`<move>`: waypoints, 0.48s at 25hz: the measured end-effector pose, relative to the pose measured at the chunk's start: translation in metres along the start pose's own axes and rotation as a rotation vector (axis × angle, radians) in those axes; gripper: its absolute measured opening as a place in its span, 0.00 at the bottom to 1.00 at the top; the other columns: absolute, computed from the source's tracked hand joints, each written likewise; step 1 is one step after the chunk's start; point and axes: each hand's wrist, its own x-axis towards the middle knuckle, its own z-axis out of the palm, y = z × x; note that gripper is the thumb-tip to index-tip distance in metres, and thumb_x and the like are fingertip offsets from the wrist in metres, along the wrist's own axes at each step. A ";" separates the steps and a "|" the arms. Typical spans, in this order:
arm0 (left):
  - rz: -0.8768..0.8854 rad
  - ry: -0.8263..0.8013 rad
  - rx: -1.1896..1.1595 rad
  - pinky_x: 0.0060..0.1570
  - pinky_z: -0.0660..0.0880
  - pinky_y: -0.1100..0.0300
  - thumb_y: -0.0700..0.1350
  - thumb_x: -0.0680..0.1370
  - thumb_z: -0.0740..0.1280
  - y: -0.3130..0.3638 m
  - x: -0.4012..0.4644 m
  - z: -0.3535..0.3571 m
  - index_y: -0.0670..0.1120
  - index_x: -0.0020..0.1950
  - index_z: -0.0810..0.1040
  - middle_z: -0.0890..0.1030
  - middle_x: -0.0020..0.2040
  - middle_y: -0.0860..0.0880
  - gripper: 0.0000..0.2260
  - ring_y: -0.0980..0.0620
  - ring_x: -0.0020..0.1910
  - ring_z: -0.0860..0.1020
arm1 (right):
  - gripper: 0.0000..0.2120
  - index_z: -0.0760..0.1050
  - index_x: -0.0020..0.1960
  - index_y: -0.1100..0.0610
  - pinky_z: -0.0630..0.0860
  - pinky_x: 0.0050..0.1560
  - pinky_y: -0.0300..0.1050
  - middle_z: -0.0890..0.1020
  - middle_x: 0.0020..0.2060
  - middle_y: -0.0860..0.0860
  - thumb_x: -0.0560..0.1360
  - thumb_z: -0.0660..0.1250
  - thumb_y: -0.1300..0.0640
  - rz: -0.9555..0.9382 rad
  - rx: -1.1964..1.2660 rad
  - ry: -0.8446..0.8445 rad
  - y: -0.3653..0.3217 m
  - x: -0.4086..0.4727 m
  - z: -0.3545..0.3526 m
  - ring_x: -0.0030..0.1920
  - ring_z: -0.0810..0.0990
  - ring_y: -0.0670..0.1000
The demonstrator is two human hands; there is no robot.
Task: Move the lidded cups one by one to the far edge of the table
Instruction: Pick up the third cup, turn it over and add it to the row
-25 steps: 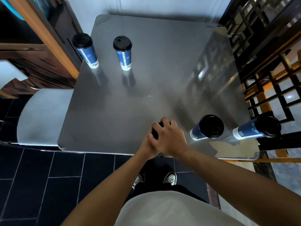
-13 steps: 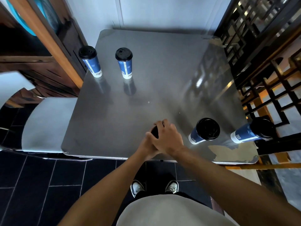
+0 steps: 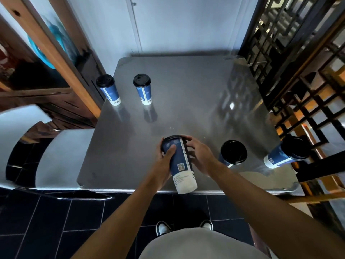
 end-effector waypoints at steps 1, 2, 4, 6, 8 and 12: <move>-0.055 -0.026 -0.079 0.49 0.82 0.43 0.48 0.83 0.64 0.004 -0.003 0.003 0.43 0.74 0.68 0.82 0.59 0.38 0.20 0.41 0.50 0.84 | 0.14 0.81 0.59 0.46 0.76 0.40 0.40 0.83 0.49 0.51 0.82 0.58 0.57 -0.010 -0.020 -0.011 0.001 -0.004 0.002 0.41 0.79 0.50; -0.134 -0.061 -0.154 0.50 0.79 0.43 0.51 0.83 0.62 0.006 -0.005 0.005 0.40 0.72 0.70 0.81 0.57 0.37 0.22 0.40 0.47 0.82 | 0.13 0.79 0.62 0.47 0.76 0.40 0.40 0.82 0.50 0.51 0.82 0.59 0.56 -0.015 -0.038 -0.012 0.003 -0.008 0.005 0.41 0.79 0.50; -0.265 -0.096 -0.225 0.46 0.79 0.46 0.56 0.79 0.61 0.011 -0.009 0.008 0.38 0.67 0.74 0.82 0.51 0.37 0.26 0.41 0.41 0.82 | 0.13 0.76 0.65 0.52 0.77 0.43 0.43 0.82 0.51 0.52 0.82 0.61 0.53 0.016 -0.013 0.013 0.006 -0.015 0.013 0.43 0.80 0.51; -0.309 -0.076 -0.242 0.38 0.82 0.52 0.57 0.77 0.62 0.011 -0.012 0.010 0.38 0.61 0.78 0.84 0.43 0.40 0.24 0.44 0.36 0.84 | 0.20 0.72 0.69 0.61 0.79 0.47 0.51 0.81 0.52 0.59 0.81 0.63 0.51 0.130 0.167 0.030 0.009 -0.021 0.021 0.44 0.81 0.56; -0.317 -0.052 -0.227 0.35 0.82 0.55 0.58 0.78 0.60 0.006 -0.013 0.008 0.40 0.57 0.80 0.85 0.41 0.41 0.22 0.44 0.34 0.84 | 0.24 0.68 0.72 0.65 0.79 0.43 0.53 0.78 0.54 0.63 0.81 0.63 0.51 0.199 0.316 0.015 0.009 -0.023 0.028 0.41 0.80 0.58; -0.347 -0.033 -0.208 0.34 0.82 0.56 0.59 0.78 0.60 0.002 -0.013 0.000 0.41 0.54 0.82 0.86 0.41 0.42 0.22 0.45 0.34 0.85 | 0.26 0.65 0.74 0.66 0.78 0.45 0.53 0.76 0.56 0.64 0.82 0.61 0.52 0.213 0.373 0.022 0.013 -0.021 0.034 0.42 0.78 0.58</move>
